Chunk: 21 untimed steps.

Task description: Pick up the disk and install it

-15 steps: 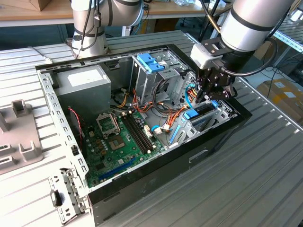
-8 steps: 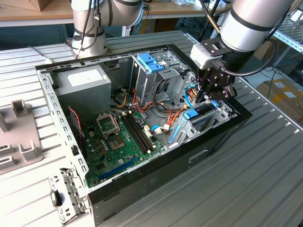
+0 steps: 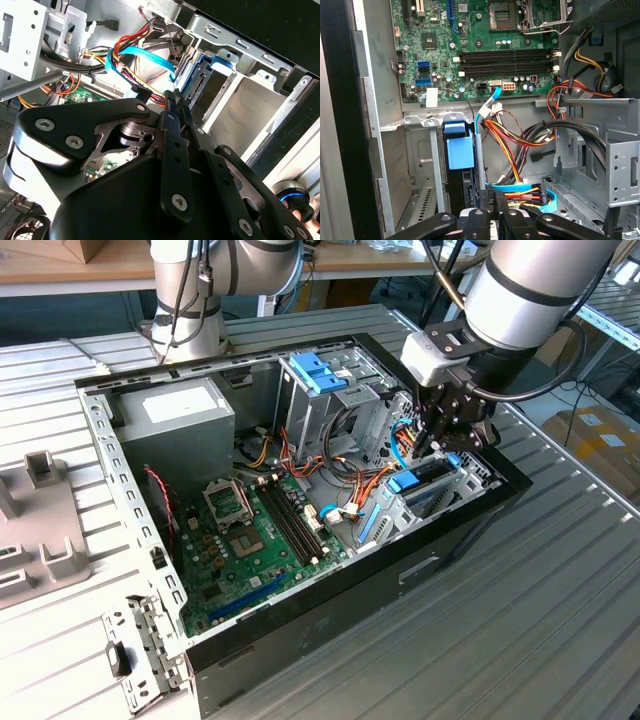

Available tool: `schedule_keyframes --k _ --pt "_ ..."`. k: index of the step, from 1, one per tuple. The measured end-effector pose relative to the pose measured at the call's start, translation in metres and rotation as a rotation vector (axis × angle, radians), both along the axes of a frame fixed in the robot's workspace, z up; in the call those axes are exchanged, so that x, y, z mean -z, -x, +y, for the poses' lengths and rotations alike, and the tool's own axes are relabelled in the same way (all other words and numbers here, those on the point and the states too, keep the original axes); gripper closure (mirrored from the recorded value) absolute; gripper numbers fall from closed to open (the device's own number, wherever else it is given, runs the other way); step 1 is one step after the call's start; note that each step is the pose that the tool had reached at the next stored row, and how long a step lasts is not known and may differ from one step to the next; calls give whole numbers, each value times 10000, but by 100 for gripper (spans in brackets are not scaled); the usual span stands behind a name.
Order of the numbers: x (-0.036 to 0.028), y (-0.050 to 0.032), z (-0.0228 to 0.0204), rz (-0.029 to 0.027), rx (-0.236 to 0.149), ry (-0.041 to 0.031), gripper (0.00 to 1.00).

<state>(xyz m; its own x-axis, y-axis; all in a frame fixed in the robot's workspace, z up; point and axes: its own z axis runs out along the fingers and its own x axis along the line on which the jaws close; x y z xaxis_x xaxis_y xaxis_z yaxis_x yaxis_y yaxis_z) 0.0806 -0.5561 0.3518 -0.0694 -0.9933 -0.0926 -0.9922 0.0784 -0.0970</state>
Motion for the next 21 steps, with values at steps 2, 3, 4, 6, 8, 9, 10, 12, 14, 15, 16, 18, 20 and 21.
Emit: schedule_keyframes --k 2,3,4,6,8,9,10,12,14,15,16,18,20,21 --pt "5 -17 0 0 -1 0 84" --pt "9 -25 0 0 -1 -1 84" --pt "12 -34 -1 0 -1 0 84" --pt "21 -53 0 0 -1 -2 84" --pt "36 -65 0 0 -1 0 84" --pt "43 -69 0 1 -1 0 84" --pt "53 -73 0 1 0 0 84" --pt "67 -77 -1 1 0 0 84" --pt "79 -80 -3 1 0 2 84" --pt "82 -81 -3 1 -1 3 84" --pt "89 -84 -3 1 0 1 84" --pt "95 -86 -3 1 0 1 84" --pt "97 -87 -3 1 -1 0 84" --pt "97 -87 -3 1 0 0 84"
